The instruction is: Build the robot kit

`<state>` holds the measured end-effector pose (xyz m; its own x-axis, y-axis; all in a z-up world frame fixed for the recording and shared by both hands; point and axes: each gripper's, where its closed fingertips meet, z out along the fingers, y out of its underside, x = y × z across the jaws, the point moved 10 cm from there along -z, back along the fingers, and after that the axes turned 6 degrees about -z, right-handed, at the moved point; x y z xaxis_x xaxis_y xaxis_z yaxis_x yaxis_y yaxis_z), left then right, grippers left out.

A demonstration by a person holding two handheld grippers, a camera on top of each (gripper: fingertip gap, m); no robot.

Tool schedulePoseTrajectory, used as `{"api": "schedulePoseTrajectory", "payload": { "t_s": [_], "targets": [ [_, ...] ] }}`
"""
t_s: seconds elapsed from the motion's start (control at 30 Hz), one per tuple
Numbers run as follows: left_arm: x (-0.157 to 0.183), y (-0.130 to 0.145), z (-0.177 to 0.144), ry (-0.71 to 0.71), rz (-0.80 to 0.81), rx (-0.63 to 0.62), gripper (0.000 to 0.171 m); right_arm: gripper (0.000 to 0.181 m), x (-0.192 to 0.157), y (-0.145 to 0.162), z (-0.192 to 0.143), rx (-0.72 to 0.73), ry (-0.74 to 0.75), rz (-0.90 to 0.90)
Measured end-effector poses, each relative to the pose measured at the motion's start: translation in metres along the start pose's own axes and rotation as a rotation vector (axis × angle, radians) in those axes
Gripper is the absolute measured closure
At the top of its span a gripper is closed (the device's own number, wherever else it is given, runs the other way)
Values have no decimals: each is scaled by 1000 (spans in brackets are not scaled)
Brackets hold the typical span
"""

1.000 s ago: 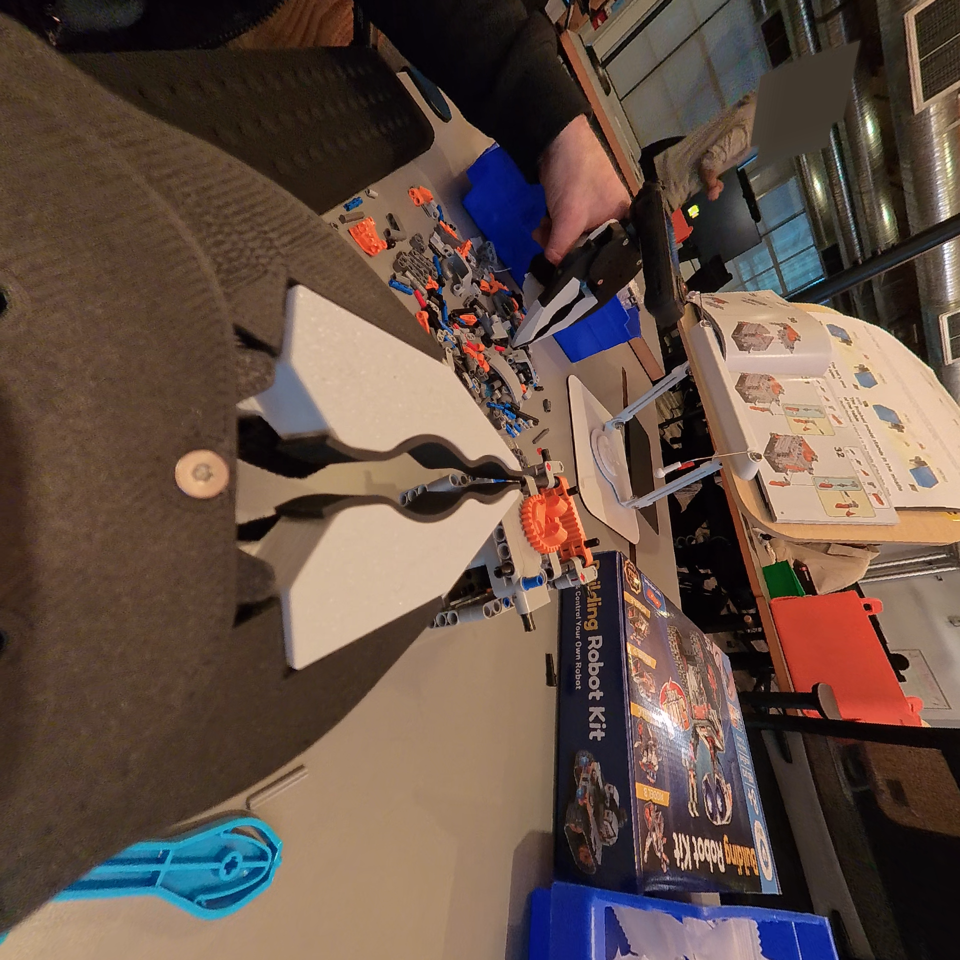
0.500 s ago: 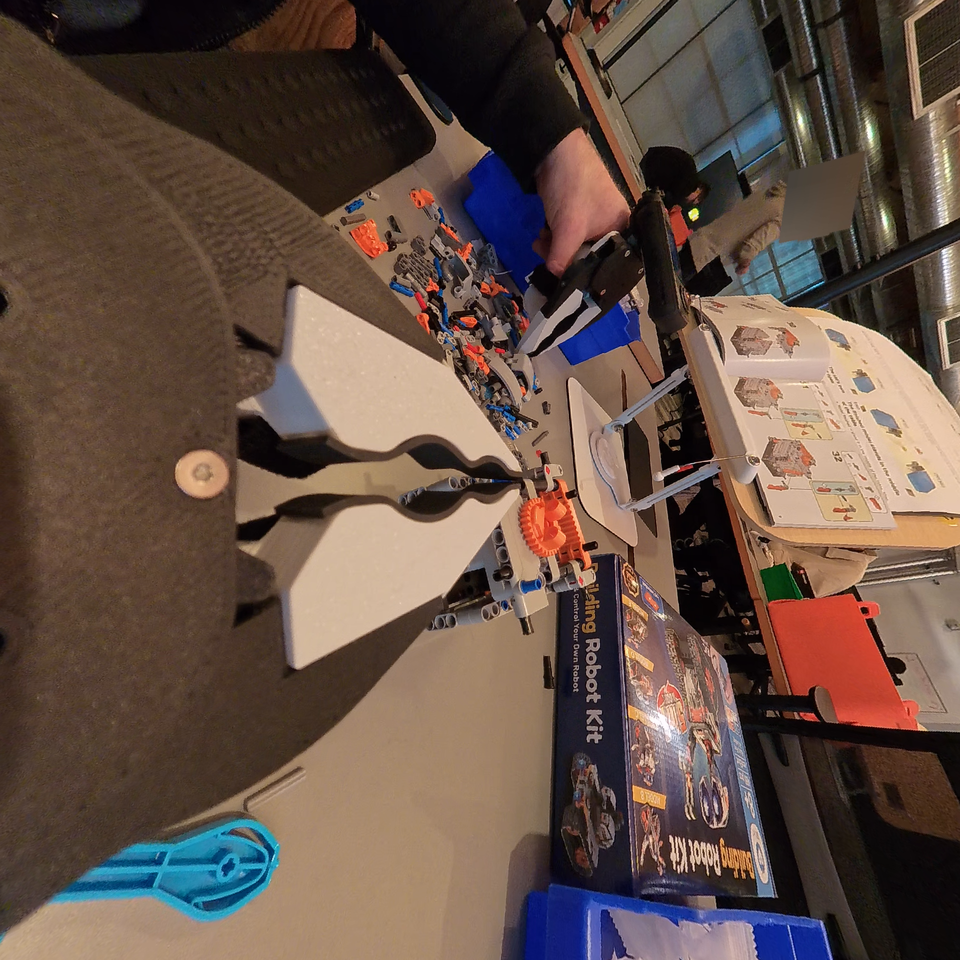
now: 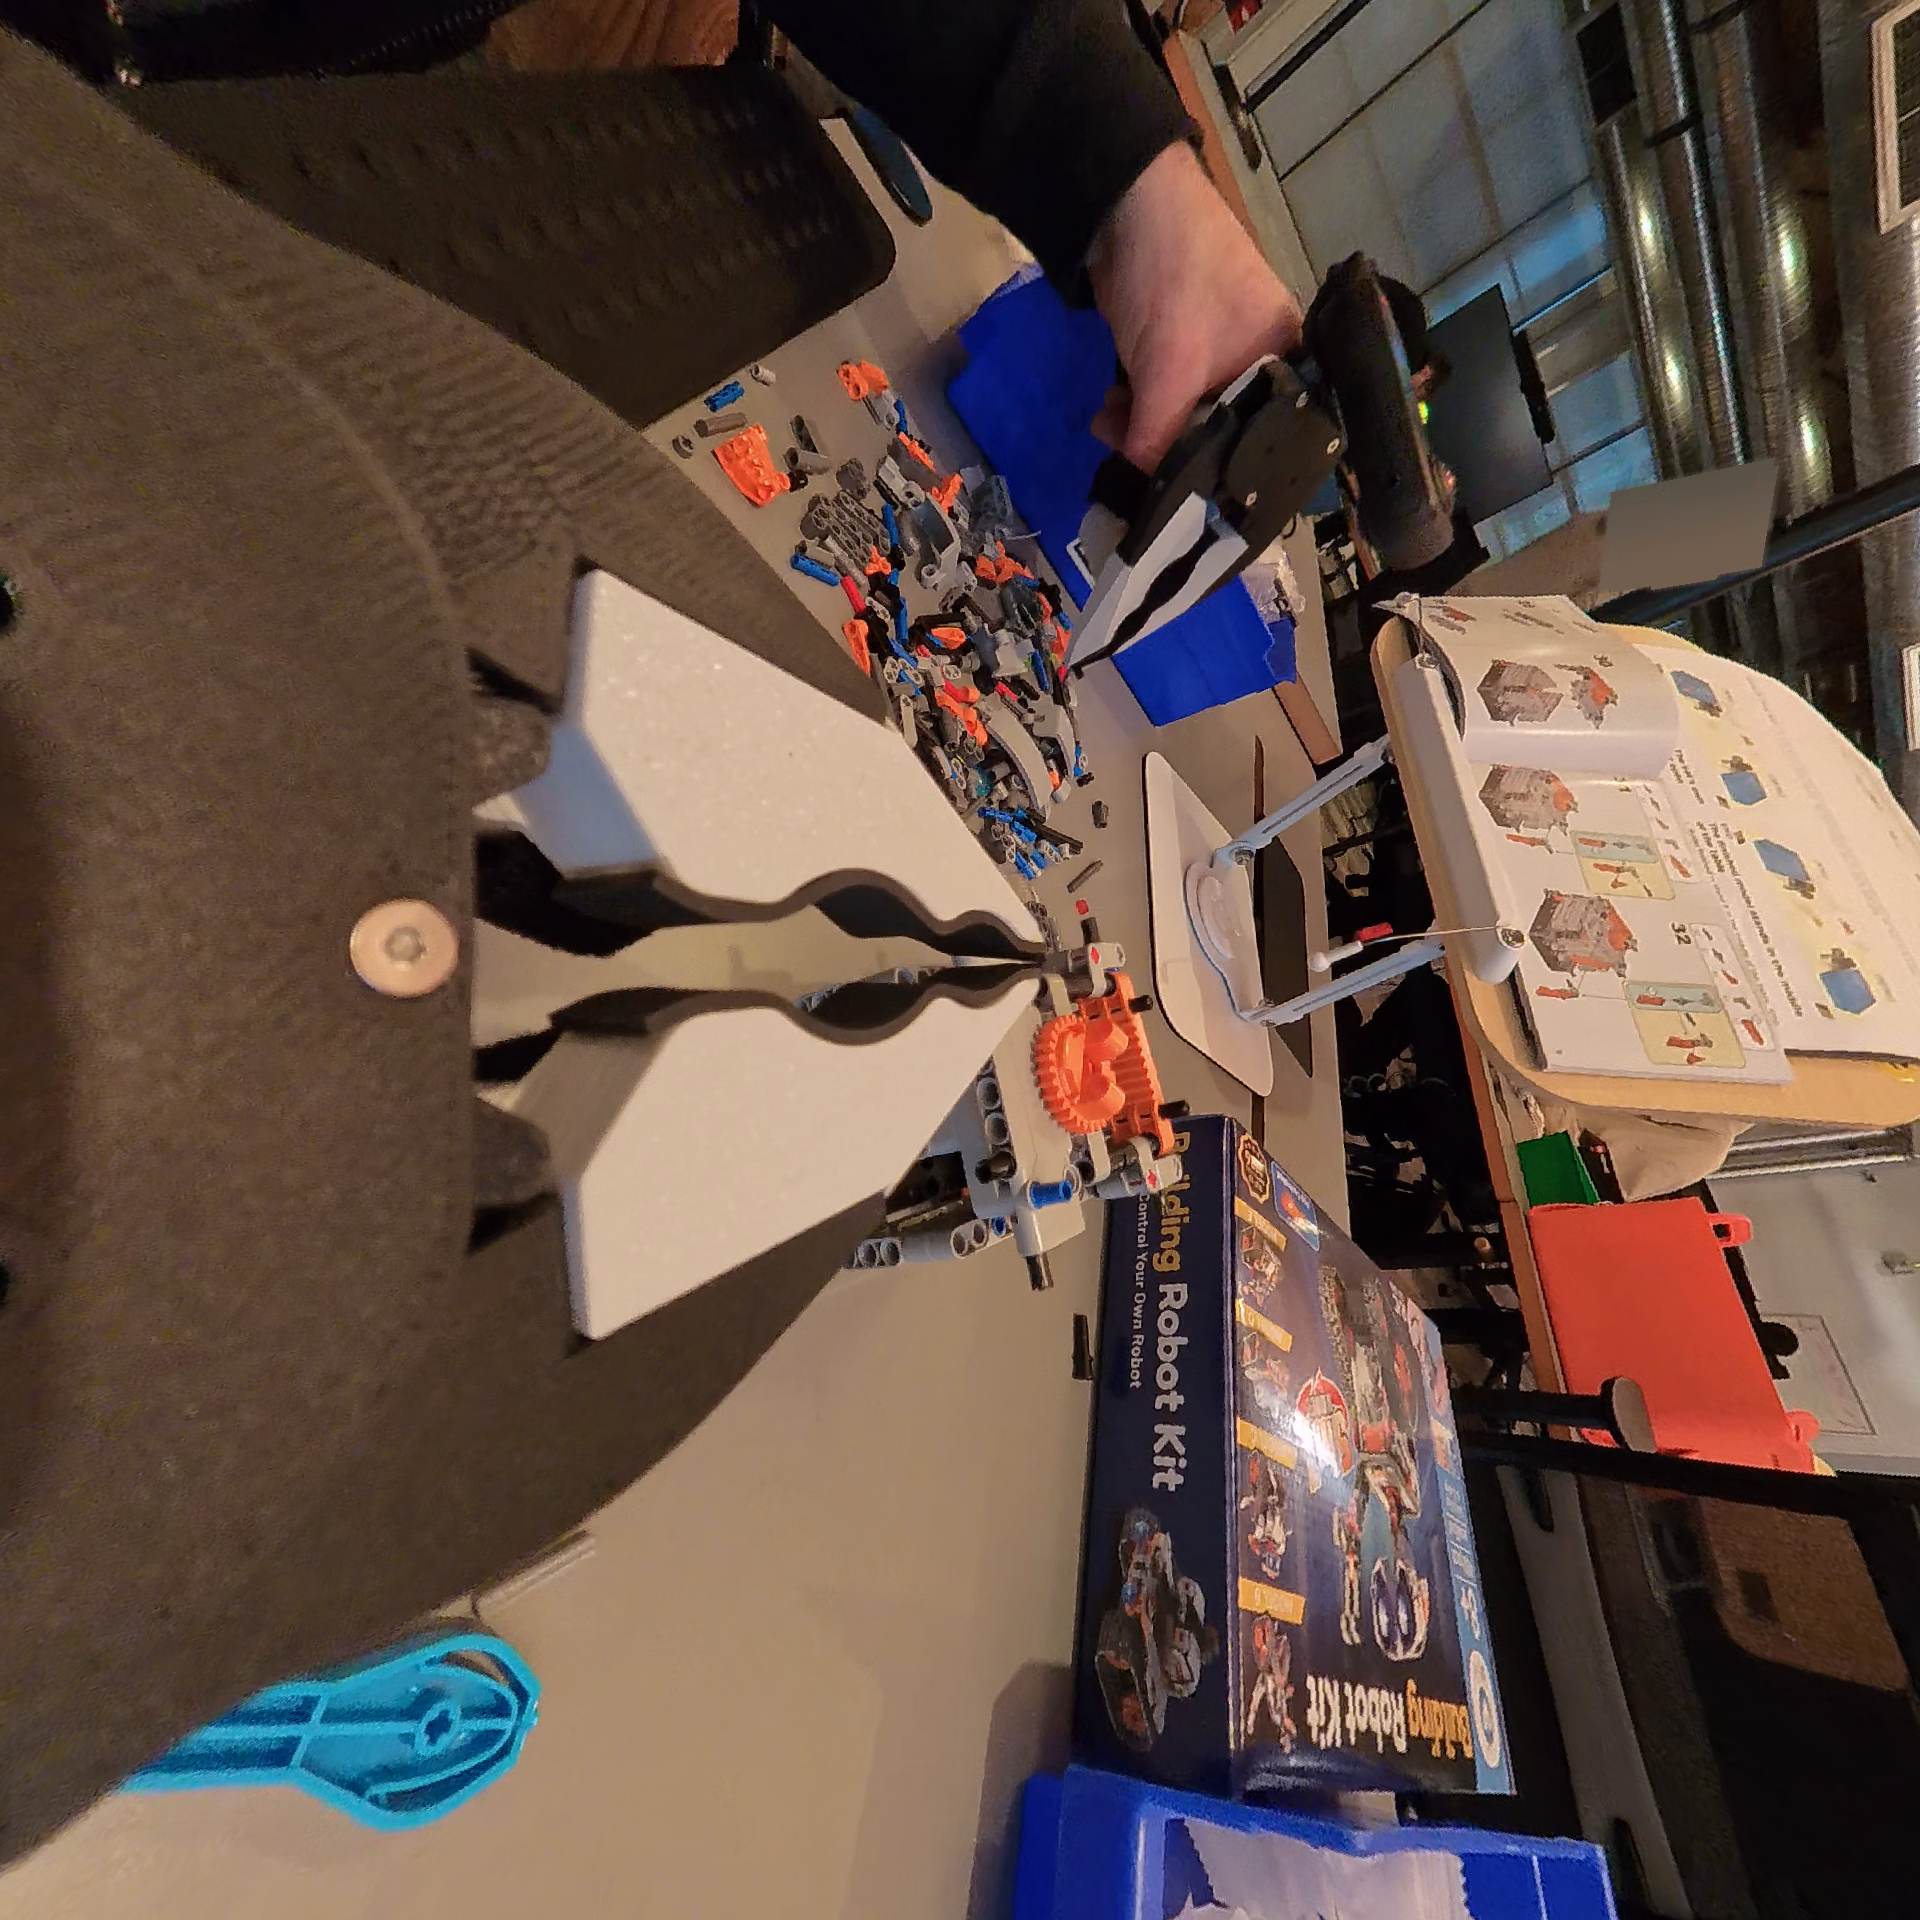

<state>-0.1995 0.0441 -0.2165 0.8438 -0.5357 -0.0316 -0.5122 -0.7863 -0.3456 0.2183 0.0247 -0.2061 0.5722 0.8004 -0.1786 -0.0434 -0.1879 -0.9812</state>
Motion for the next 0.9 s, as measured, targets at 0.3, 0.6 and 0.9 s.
{"api": "schedulePoseTrajectory", "payload": {
  "t_s": [0.3, 0.6, 0.9],
  "targets": [
    [41, -4, -37, 63, 96, 165, 169, 178, -22, -9, 2, 44, -73, -147],
    [92, -17, -50, 183, 310, 319, 169, 177, -60, -9, 25, -1, -239, -242],
    [143, -21, -58, -40, 621, 491, 169, 171, -80, 3, 60, -67, -425, -28]
  ]
}}
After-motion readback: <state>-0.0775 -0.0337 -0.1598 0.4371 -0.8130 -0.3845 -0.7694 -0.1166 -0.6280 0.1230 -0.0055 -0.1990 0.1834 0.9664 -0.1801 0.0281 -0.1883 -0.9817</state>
